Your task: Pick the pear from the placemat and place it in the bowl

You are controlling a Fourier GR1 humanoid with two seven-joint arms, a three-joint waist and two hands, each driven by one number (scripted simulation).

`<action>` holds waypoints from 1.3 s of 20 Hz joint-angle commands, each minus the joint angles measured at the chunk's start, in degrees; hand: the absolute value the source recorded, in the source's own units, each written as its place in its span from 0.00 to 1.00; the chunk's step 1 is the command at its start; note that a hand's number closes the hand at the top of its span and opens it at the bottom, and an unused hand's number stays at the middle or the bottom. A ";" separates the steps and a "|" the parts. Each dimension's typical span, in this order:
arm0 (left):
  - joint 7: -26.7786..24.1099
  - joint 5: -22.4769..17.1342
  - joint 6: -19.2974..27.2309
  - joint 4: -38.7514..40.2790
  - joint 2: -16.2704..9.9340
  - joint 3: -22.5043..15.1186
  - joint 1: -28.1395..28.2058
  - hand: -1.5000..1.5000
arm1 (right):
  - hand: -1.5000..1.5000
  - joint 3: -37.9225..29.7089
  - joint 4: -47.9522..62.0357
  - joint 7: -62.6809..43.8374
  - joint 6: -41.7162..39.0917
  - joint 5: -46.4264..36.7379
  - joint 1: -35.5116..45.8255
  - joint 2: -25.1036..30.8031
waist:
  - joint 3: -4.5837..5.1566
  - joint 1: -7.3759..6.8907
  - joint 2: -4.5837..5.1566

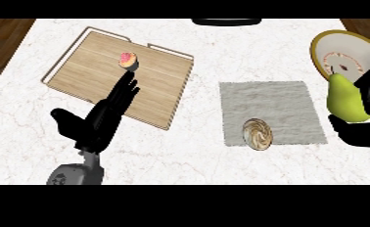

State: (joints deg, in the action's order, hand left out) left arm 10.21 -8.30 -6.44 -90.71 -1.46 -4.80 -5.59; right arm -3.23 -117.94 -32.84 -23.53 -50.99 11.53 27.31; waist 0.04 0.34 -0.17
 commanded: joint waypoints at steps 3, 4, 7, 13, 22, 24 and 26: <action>-0.26 -0.29 -0.15 3.93 0.18 1.51 -2.58 0.50 | 1.00 -6.97 0.77 -0.50 -2.56 3.31 6.45 0.48 | -0.02 -0.28 0.15; -1.27 1.09 -0.02 1.27 0.30 -0.01 -1.32 0.50 | 1.00 -9.70 5.10 0.63 -2.50 5.11 10.43 1.96 | -0.03 -0.53 0.16; -0.85 -0.49 -1.37 3.09 -0.63 1.62 -2.42 0.50 | 1.00 -11.64 15.50 4.48 1.26 4.62 15.18 3.22 | -0.04 -0.93 0.31; 1.20 -2.04 -1.67 1.42 -1.23 2.81 -2.82 0.50 | 1.00 -16.98 28.68 14.93 8.34 4.94 15.28 6.44 | -0.06 -0.79 0.34; -1.50 0.15 -1.76 2.73 0.28 0.40 -1.93 0.50 | 1.00 -15.64 63.19 28.19 24.52 -1.96 28.96 9.42 | -0.10 -2.29 0.88; 1.61 0.11 -0.40 0.67 0.60 0.22 -3.78 0.50 | 1.00 -14.69 69.11 30.07 27.16 -4.22 31.65 10.44 | -0.10 -2.24 0.80; -1.60 1.16 0.99 0.40 1.41 -3.11 -0.50 0.50 | 1.00 -14.22 74.36 32.28 32.66 -6.88 31.07 10.20 | -0.13 -2.59 0.96</action>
State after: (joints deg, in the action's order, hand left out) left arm 10.70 -8.25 -6.98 -90.57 -0.82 -5.44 -7.26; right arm -17.98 -54.95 -4.97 2.12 -54.33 39.74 36.52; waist -0.06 -1.78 0.57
